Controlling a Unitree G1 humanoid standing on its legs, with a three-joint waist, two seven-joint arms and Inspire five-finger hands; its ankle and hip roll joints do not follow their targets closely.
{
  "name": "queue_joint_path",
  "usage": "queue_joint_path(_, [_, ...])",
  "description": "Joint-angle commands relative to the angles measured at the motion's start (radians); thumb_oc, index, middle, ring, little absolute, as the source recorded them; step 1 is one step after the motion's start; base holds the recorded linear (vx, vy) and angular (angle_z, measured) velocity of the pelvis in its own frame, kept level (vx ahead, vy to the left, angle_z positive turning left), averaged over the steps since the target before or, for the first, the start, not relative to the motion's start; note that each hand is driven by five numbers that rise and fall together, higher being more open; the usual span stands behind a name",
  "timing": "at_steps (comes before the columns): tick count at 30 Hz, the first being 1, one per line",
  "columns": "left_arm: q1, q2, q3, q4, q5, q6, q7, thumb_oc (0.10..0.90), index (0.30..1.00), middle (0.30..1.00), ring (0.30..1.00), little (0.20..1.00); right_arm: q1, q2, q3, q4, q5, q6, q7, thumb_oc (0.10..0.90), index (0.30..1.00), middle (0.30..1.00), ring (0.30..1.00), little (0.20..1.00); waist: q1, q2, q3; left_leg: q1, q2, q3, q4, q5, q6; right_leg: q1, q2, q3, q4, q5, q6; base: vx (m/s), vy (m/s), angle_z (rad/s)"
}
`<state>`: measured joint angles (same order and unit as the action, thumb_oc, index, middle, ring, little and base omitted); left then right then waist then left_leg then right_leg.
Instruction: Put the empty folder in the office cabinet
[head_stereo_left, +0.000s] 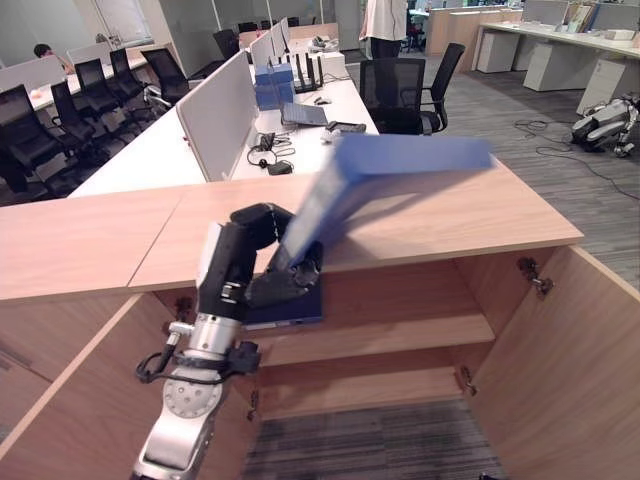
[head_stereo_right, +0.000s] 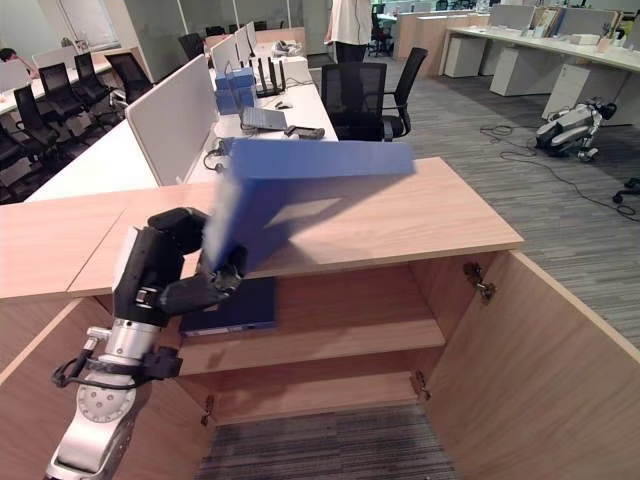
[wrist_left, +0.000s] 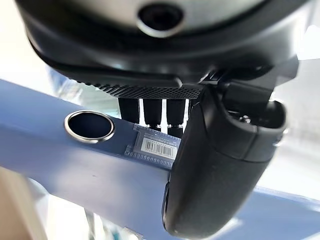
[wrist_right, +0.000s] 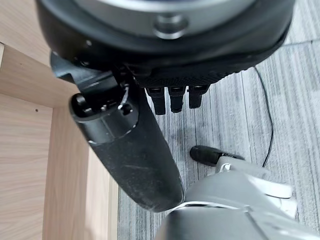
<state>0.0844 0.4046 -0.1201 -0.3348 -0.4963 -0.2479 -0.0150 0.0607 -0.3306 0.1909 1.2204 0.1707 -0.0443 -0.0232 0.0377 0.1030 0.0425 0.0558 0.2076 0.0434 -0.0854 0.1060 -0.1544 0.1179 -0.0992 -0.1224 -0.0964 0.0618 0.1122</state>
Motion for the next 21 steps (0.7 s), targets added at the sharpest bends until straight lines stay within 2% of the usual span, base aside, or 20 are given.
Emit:
queue_joint_path(1, [-0.1,0.007,0.016,-0.087,-0.233,0.002,-0.106,0.4,0.3,0.3,0.3,0.3,-0.099,0.004,0.005,0.003,0.021,-0.01,0.027,0.8,0.9,0.9,0.9,0.9,0.015,-0.045,0.062,0.095,-0.001,-0.063,0.069,-0.131,-0.001,0.038,0.008,-0.012,0.009,-0.116,0.017,0.0,0.0,0.0])
queue_joint_path(6, [-0.138,0.004,-0.015,-0.137,-0.379,0.026,-0.135,0.4,0.3,0.3,0.3,0.3,-0.107,0.006,0.023,0.025,0.008,-0.004,0.04,0.8,0.9,0.9,0.9,0.9,0.016,-0.044,0.059,0.1,-0.004,-0.069,0.067,-0.133,0.003,0.053,0.007,-0.023,0.009,-0.121,0.017,0.0,0.0,0.0])
queue_joint_path(10, [-0.156,0.027,-0.039,-0.148,-0.43,0.042,-0.148,0.4,0.3,0.3,0.3,0.3,-0.112,0.004,0.035,0.032,0.002,-0.001,0.045,0.8,0.9,0.9,0.9,0.9,0.014,-0.04,0.06,0.101,-0.009,-0.072,0.066,-0.134,0.006,0.055,0.001,-0.022,0.009,-0.118,0.019,-0.01,0.003,0.03])
queue_joint_path(17, [-0.133,0.083,-0.052,-0.14,-0.462,0.087,-0.171,0.4,0.3,0.3,0.3,0.3,-0.123,0.01,0.04,0.026,0.014,0.002,0.056,0.8,0.9,0.9,0.9,0.9,0.017,-0.033,0.06,0.1,-0.018,-0.068,0.065,-0.137,0.01,0.052,-0.007,-0.017,0.009,-0.112,0.023,-0.01,0.004,0.06])
queue_joint_path(21, [-0.077,0.107,-0.023,-0.102,-0.455,0.108,-0.179,0.4,0.3,0.3,0.3,0.3,-0.131,0.019,-0.002,-0.013,0.118,-0.005,0.066,0.8,0.9,0.9,0.9,0.9,0.019,-0.028,0.059,0.104,-0.016,-0.065,0.063,-0.136,0.01,0.051,-0.01,-0.016,0.009,-0.11,0.023,0.0,0.0,0.0])
